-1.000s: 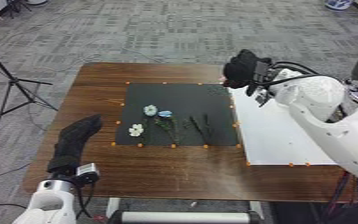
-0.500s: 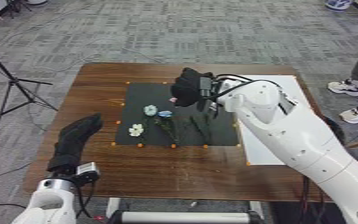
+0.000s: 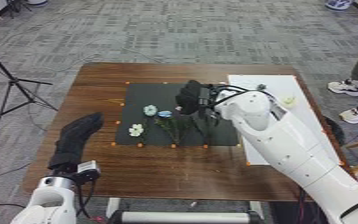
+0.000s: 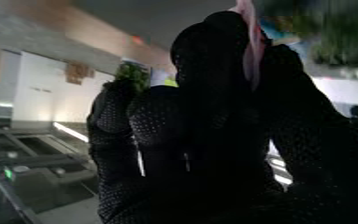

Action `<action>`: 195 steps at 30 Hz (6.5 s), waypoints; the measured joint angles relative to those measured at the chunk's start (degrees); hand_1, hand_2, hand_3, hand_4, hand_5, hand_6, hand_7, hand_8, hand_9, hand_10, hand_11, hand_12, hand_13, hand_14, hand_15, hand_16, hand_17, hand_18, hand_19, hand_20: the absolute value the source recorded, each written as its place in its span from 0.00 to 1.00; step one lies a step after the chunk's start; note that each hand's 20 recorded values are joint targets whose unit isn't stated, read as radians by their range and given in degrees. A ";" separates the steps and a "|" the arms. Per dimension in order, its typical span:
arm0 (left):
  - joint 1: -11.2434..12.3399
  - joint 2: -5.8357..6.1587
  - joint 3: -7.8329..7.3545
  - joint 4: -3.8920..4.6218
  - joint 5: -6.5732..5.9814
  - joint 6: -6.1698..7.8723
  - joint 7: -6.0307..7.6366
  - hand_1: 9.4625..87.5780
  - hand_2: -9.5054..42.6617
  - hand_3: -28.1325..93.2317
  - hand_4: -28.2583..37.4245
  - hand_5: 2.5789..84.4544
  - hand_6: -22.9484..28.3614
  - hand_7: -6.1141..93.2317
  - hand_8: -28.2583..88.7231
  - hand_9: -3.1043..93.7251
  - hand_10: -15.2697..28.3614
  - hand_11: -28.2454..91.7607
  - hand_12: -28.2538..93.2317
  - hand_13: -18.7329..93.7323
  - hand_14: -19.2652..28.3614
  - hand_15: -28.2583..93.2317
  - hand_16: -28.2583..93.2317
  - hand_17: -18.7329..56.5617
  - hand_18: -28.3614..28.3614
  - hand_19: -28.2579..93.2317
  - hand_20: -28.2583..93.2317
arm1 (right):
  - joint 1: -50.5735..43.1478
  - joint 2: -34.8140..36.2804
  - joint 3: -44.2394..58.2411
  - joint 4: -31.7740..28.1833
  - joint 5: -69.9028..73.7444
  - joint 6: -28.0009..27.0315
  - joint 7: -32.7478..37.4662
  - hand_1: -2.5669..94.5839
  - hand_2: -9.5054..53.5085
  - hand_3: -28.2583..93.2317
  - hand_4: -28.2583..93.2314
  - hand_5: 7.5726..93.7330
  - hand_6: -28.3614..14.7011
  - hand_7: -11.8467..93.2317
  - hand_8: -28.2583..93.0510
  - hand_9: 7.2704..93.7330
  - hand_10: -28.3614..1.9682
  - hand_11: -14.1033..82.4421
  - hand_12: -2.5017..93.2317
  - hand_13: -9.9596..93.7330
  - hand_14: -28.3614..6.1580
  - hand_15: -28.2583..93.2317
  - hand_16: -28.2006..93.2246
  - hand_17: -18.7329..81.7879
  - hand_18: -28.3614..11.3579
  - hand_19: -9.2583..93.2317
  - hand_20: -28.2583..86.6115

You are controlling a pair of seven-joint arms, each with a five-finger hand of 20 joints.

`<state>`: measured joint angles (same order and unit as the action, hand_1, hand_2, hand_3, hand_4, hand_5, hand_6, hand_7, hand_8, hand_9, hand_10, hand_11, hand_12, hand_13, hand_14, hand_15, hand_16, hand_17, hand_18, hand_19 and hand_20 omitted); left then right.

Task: Arrange flowers

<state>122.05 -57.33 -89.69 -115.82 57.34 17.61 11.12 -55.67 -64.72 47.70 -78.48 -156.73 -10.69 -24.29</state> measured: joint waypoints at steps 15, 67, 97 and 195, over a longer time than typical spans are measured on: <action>-0.96 0.00 0.79 0.30 0.00 -0.14 0.04 0.19 0.23 0.82 0.06 0.53 0.55 0.21 0.18 0.49 0.64 0.40 0.32 0.45 0.75 0.35 0.24 0.27 0.70 0.28 0.35 | -0.51 -1.91 1.29 3.61 -1.44 -0.49 0.96 0.53 0.19 0.73 0.00 0.77 0.78 0.46 0.24 0.83 0.64 0.61 0.36 0.73 0.48 0.85 0.59 0.49 0.14 0.82 0.75; -0.55 -0.03 0.66 0.38 0.04 -1.09 -0.49 0.19 0.23 0.81 0.06 0.53 0.54 0.21 0.18 0.49 0.64 0.39 0.32 0.45 0.75 0.35 0.24 0.27 0.71 0.28 0.35 | -0.03 -0.01 0.95 -1.93 3.27 -5.69 3.81 0.26 0.02 0.83 0.07 0.63 0.73 0.41 0.11 0.68 0.49 0.53 0.33 0.63 0.39 0.68 0.52 0.41 0.12 0.69 0.70; -0.50 0.27 0.74 0.15 0.06 -1.11 -0.48 0.19 0.23 0.81 0.06 0.53 0.54 0.21 0.18 0.49 0.64 0.39 0.32 0.45 0.75 0.35 0.24 0.27 0.71 0.28 0.35 | 0.50 5.70 5.43 -8.95 9.75 -8.84 6.77 0.28 0.05 0.82 0.07 0.66 0.73 0.41 0.11 0.70 0.51 0.52 0.32 0.64 0.41 0.68 0.50 0.40 0.14 0.68 0.68; -1.94 0.03 0.86 0.77 0.33 -2.60 -1.23 0.21 0.20 0.81 0.08 0.53 0.54 0.21 0.18 0.49 0.64 0.39 0.32 0.45 0.75 0.35 0.24 0.27 0.71 0.28 0.34 | -1.36 -2.23 2.63 0.63 5.96 -0.36 7.35 0.21 0.04 0.80 0.05 0.64 0.71 0.40 0.12 0.68 0.48 0.50 0.32 0.63 0.38 0.68 0.50 0.39 0.13 0.67 0.67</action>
<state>120.11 -57.30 -88.83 -115.05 57.67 15.02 9.89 -57.03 -66.95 50.33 -77.85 -150.78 -11.05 -16.93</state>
